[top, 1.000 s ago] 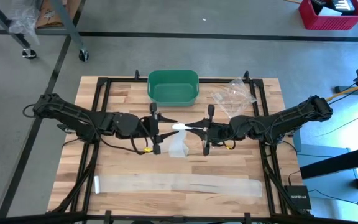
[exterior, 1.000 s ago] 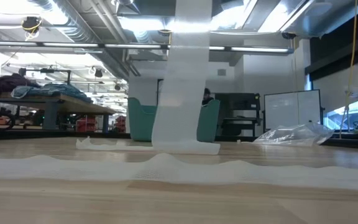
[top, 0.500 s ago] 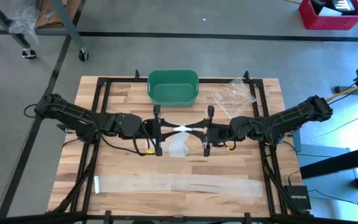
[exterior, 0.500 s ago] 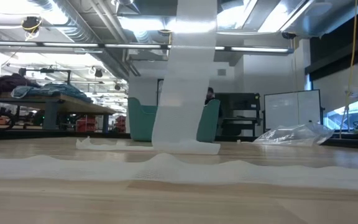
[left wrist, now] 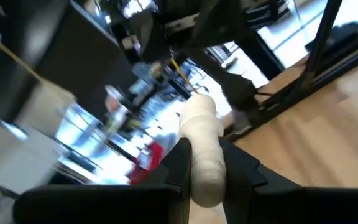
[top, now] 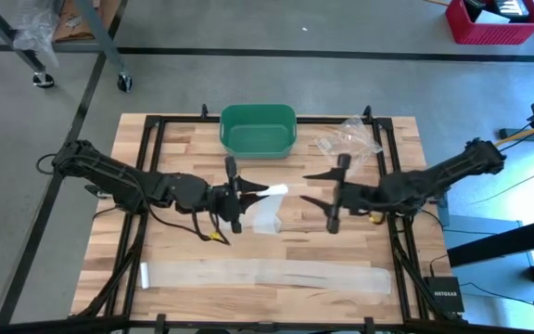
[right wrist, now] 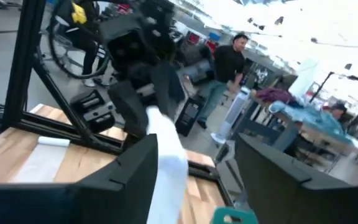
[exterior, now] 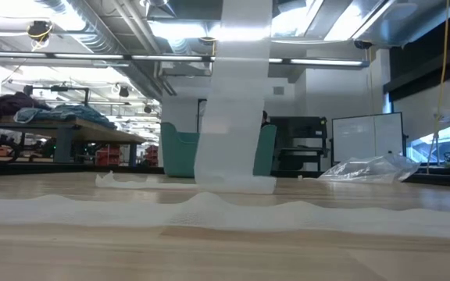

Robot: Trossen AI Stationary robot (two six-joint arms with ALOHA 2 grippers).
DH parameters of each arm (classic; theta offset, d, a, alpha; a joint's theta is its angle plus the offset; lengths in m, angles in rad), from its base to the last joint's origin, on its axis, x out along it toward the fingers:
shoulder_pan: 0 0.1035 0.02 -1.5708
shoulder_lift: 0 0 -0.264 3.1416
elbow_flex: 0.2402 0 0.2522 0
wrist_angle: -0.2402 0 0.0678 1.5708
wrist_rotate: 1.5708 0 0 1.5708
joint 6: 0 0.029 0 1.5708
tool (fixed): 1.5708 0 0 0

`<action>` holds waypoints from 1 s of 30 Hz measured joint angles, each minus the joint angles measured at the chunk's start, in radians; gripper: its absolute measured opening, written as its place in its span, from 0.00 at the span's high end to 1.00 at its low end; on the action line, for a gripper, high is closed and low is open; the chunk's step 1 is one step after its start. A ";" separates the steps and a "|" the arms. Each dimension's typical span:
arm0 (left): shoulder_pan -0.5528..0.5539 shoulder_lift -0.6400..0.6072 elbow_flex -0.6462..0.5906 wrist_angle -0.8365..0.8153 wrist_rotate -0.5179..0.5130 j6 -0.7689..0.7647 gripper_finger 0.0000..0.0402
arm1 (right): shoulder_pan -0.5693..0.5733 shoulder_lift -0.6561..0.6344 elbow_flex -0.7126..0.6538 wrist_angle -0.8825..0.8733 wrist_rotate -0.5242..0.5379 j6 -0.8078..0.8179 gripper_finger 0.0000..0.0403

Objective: Roll bandage
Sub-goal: Roll the top white bandage

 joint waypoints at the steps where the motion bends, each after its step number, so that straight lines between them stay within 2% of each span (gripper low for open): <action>1: -0.002 0.000 0.000 0.015 -0.005 0.061 0.88 | 0.003 -0.017 0.000 -0.027 0.001 0.025 0.46; 4: -0.005 0.000 0.000 0.058 -0.007 0.277 0.88 | 0.002 -0.056 0.000 -0.114 -0.024 0.110 0.46; 8: -0.005 0.000 0.000 0.116 -0.007 0.516 0.87 | 0.002 -0.059 0.000 -0.173 -0.039 0.139 0.46; 11: -0.007 0.000 0.000 0.158 -0.008 0.588 0.87 | -0.012 -0.035 0.000 -0.181 -0.046 0.132 0.47; 14: -0.013 0.000 0.000 0.183 -0.009 0.593 0.88 | -0.052 -0.004 0.000 -0.194 -0.072 0.140 0.47; 22: -0.071 0.000 0.000 0.192 -0.010 0.618 0.87 | -0.235 0.088 -0.002 -0.174 -0.337 0.195 0.47; 27: -0.096 0.000 0.000 0.199 -0.027 0.640 0.87 | -0.288 0.124 -0.002 -0.072 -0.649 0.223 0.47; 30: -0.096 0.000 0.000 0.208 -0.036 0.645 0.87 | -0.285 0.151 -0.002 -0.024 -0.683 0.223 0.50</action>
